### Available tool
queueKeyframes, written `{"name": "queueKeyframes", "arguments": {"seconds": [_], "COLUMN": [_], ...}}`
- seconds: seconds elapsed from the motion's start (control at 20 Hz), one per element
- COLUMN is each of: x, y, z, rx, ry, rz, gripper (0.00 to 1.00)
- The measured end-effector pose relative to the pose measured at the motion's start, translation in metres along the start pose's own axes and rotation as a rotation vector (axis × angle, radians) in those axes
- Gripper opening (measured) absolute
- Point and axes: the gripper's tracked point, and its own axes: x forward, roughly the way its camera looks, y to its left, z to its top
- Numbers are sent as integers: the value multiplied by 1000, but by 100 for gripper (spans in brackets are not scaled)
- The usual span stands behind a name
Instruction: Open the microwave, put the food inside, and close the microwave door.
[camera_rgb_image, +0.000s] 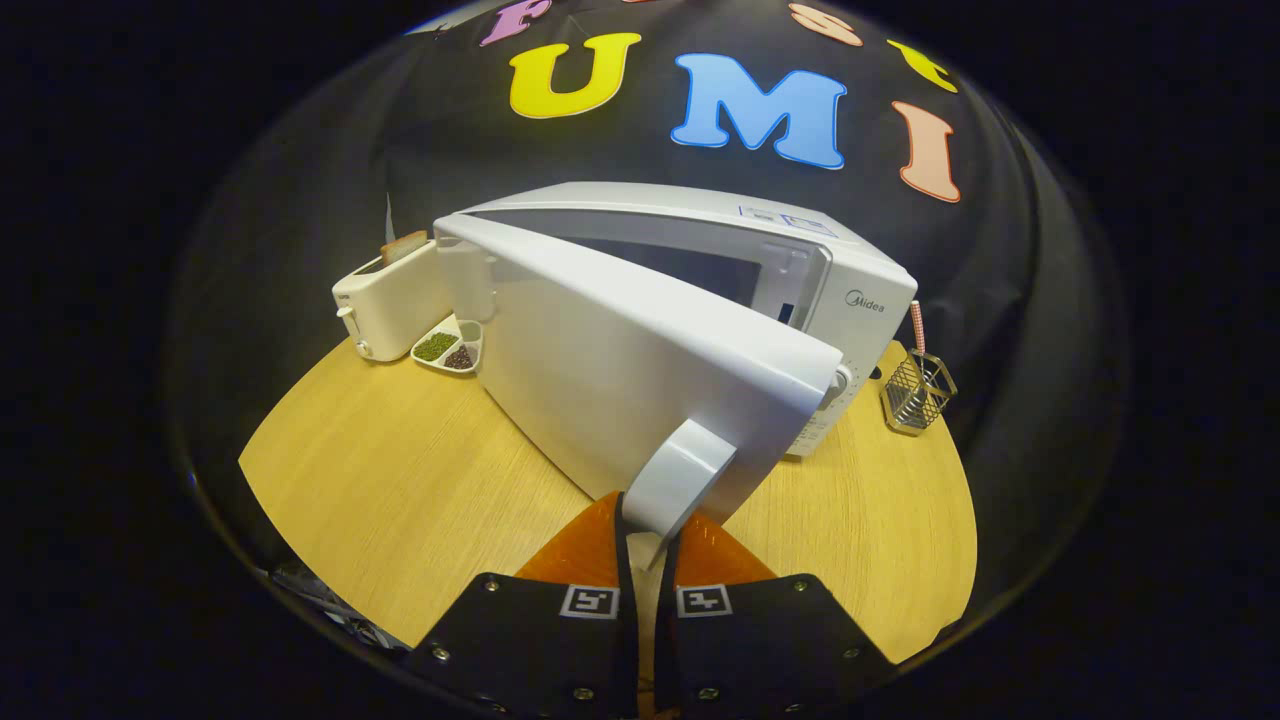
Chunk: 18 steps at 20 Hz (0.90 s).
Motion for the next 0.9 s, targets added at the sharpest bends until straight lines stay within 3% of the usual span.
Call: {"name": "queueKeyframes", "arguments": {"seconds": [0.9], "x": [-47], "y": [133], "z": [-32], "rx": [-24], "ry": [-2], "rz": [48], "gripper": [7]}}
